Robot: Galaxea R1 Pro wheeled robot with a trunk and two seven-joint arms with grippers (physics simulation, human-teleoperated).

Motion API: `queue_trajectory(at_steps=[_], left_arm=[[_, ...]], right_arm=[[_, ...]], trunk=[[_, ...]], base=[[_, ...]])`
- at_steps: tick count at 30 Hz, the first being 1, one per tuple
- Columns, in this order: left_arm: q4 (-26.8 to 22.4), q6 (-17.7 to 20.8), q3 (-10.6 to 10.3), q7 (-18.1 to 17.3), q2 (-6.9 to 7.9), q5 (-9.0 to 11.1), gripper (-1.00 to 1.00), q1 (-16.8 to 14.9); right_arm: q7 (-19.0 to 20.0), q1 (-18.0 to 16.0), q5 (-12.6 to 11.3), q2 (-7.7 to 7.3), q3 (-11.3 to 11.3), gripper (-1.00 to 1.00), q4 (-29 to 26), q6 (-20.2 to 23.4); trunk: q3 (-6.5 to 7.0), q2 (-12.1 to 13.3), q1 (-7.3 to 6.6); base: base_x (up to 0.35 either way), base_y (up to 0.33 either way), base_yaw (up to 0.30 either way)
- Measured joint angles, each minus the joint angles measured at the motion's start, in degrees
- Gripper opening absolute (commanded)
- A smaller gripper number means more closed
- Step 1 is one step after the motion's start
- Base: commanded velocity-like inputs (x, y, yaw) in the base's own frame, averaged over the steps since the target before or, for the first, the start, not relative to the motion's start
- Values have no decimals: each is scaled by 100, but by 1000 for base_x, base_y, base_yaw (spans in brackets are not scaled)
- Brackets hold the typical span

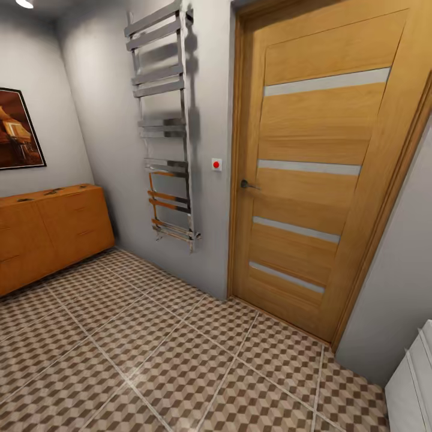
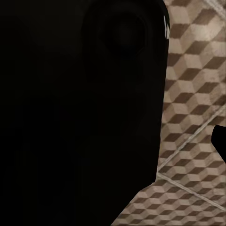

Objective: Take the four mousetraps from the cabinet in the bathroom and place them on the bathroom floor. Make sure all four end up on the same floor surface, and ensure that at least two of them are either under or directly next to the same bathroom sink.

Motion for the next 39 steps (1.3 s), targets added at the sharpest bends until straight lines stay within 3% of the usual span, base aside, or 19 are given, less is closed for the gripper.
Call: queue_trajectory(at_steps=[7, 12, 26, 39], left_arm=[[-223, -125, 119, -8, -34, 203, 100, -8], [-175, -118, 117, -8, -34, 117, 100, -8], [-184, -166, 121, -8, -31, 133, 100, -8], [-184, -171, 120, -8, -26, 135, 100, -8]], right_arm=[[-3, -8, 0, -11, -12, 100, 8, -52], [-6, -8, 37, -3, 17, 100, 4, -28], [-8, -8, 45, 0, 29, 100, 5, -12], [-8, -8, 55, 0, 32, 100, 6, -16]], trunk=[[1, -1, 0], [1, -1, 0], [1, -1, 0], [1, -1, 0]], base=[[0, 0, 0], [0, 0, 0], [0, 0, 15], [0, 0, 220]])
